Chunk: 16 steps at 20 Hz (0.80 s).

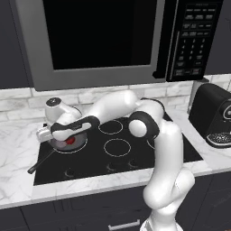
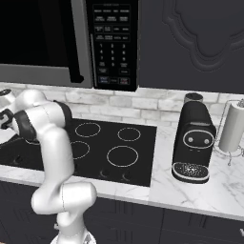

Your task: Put the eggplant and tomato in the pan. Then turn on the front left burner and set the heat to medium.

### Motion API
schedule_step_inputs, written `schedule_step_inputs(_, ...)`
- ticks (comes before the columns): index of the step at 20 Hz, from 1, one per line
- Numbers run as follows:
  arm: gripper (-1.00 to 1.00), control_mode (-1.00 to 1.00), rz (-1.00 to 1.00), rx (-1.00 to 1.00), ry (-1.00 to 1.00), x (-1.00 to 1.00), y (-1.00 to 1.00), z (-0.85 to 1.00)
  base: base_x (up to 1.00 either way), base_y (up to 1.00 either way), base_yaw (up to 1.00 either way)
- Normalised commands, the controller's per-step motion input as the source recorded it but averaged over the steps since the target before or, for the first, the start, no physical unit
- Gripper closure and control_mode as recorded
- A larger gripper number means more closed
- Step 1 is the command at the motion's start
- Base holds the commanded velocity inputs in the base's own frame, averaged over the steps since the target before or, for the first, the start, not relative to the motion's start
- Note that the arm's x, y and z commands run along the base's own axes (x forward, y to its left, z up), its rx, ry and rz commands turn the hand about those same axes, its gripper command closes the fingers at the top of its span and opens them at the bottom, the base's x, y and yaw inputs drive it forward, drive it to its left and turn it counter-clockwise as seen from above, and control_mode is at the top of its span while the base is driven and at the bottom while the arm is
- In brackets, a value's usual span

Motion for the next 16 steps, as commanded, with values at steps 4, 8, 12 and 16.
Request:
schedule_step_inputs(4,-1.00,-1.00,0.00,0.00,-0.08,-0.82,-0.02,0.12,0.00,0.00,0.00)
schedule_step_inputs(8,-1.00,-1.00,0.00,0.00,-0.03,-0.78,-0.11,0.00,0.00,0.00,0.00)
schedule_step_inputs(12,-1.00,-1.00,-0.02,0.02,0.00,-0.58,-0.15,0.00,0.00,0.00,0.00)
schedule_step_inputs(16,-1.00,-1.00,-0.12,0.09,0.00,-0.15,-0.26,0.00,0.00,0.00,0.00)
